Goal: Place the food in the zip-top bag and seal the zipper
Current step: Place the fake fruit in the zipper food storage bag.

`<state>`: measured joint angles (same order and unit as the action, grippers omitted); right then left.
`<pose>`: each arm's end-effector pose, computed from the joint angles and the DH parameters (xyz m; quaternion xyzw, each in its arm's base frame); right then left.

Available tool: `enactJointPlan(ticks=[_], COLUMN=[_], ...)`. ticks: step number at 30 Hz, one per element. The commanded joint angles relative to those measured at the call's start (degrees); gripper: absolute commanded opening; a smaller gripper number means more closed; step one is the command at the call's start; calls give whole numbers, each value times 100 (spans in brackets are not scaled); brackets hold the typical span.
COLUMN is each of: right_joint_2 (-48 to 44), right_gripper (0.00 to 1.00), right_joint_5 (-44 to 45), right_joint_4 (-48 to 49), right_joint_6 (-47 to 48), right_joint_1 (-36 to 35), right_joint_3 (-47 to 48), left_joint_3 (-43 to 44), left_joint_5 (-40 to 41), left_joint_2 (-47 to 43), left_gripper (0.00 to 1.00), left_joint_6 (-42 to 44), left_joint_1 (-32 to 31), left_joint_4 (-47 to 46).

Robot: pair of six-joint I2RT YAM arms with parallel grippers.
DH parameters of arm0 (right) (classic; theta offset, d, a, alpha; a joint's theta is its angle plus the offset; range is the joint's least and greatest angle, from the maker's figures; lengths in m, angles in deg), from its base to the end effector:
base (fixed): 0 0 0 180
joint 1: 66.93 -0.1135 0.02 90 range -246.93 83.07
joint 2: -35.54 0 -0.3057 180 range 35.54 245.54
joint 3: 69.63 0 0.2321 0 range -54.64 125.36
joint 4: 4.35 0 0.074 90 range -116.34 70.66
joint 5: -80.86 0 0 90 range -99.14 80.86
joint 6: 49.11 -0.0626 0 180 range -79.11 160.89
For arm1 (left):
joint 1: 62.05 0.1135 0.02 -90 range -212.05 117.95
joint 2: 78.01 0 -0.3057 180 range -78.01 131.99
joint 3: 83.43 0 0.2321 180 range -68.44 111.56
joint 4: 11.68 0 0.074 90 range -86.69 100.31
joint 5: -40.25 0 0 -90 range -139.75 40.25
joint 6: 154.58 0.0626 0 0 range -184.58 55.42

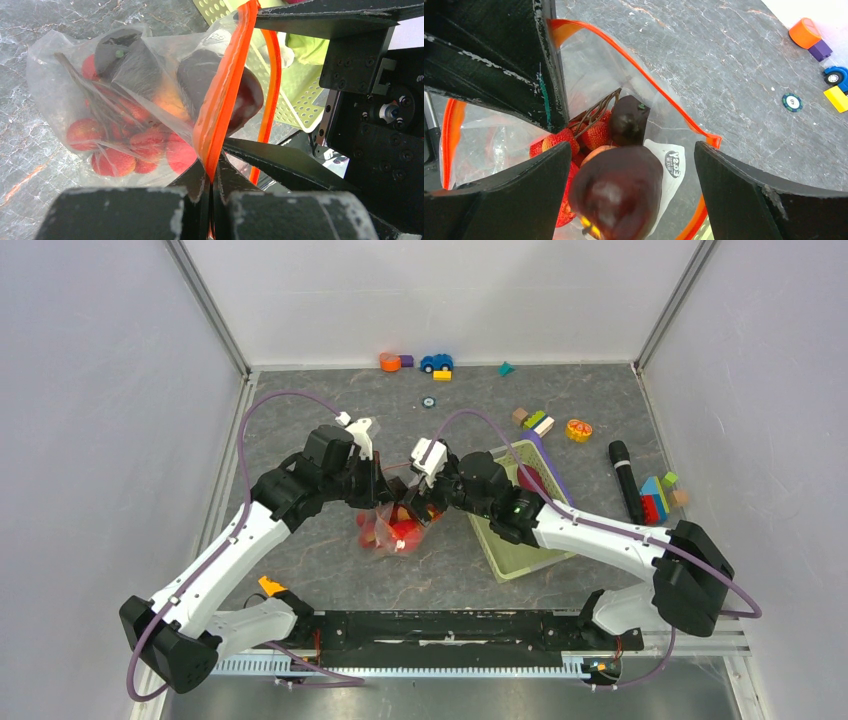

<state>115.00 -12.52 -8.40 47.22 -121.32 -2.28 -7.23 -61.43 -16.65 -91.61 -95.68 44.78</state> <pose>0.1846 0.2640 0.3274 -0.4192 0.6806 0.2660 0.5388 0.1587 -0.1208 0.3514 0.0939 0.9036 -0.2860 0.3050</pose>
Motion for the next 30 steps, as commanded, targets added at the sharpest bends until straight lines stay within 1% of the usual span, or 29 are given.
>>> enactJointPlan(ticks=[1,6,10,13,15,17,20,23,26,28,30], right_joint_2=[-191,-583,-945,-1150,-1257,-1291,-1208,-1096,-994,-876,-753], right_gripper=[98,98,98,98,98,98,98,90,84,76,65], right_joint_5=[49,-428,-611,-190,482,909,1010,934,912,901,877], right_joint_4=[-15,102,204,225,58,-321,-1046,-1585,-1665,-1674,-1667], right_joint_6=[42,97,36,-272,-584,-869,-1113,-1380,-1503,-1593,-1638], right_joint_1=[-28,-28,-28,-20,2,60,197,309,398,442,489], right_joint_3=[183,79,14,-30,-46,20,142,139,11,-15,-24], left_joint_3=[164,155,146,146,146,146,149,147,146,146,146], left_joint_5=[-57,24,47,100,100,83,104,101,111,105,89], left_joint_2=[-95,-86,-75,-98,-100,-112,-141,-137,-133,-108,-100], left_gripper=[2,3,3,3,3,3,3,3,3,3,3], left_joint_6=[147,126,101,110,109,102,110,111,114,111,110], left_joint_1=[-27,-22,-23,-22,-24,-26,-21,-25,-22,-22,-24], left_joint_4=[-263,-263,-262,-263,-257,-262,-263,-263,-264,-265,-262])
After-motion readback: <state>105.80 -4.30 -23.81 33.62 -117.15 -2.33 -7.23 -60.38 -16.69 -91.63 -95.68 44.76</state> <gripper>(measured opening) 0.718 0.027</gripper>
